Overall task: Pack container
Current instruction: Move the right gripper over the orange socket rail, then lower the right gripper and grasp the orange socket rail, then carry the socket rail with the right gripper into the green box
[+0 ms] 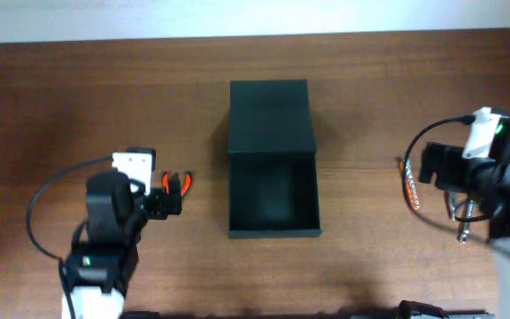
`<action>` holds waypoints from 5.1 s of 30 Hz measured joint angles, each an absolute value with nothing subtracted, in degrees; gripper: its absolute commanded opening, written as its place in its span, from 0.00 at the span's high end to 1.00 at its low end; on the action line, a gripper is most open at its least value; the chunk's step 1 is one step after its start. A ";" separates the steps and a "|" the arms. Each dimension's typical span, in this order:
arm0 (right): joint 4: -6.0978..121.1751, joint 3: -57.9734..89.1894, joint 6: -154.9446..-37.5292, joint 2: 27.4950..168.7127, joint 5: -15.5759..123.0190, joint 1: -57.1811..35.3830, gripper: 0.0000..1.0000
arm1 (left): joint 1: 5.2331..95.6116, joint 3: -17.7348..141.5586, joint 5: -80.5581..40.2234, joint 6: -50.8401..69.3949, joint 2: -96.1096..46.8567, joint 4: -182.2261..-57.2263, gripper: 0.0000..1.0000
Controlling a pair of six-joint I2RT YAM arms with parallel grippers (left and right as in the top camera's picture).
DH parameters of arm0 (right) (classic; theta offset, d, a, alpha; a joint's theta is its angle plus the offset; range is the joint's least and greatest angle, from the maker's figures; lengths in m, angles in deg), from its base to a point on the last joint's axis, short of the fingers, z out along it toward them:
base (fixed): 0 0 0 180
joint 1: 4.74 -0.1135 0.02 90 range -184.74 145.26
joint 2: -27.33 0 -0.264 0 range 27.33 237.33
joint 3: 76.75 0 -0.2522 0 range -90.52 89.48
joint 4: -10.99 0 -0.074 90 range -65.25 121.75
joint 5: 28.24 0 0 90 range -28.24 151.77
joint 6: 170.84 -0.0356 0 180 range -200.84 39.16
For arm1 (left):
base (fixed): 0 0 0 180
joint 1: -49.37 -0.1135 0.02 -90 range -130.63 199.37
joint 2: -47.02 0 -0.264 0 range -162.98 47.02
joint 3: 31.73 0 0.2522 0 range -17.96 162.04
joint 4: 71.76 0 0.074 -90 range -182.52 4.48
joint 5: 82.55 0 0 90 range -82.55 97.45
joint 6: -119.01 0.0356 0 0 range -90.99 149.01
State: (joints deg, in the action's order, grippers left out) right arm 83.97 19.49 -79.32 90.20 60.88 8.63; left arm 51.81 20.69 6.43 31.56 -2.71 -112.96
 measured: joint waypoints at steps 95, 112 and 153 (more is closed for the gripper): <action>97.24 -3.44 -61.51 147.62 62.96 9.50 0.96 | 51.74 31.99 4.40 31.56 -17.60 -123.67 0.01; 116.85 -31.96 -57.79 145.19 59.70 -21.31 0.96 | 51.74 32.03 4.40 31.56 -17.60 -123.72 0.01; 77.29 10.44 -53.18 126.92 57.80 -37.82 0.96 | 51.74 32.10 4.40 31.63 -17.60 -123.87 0.01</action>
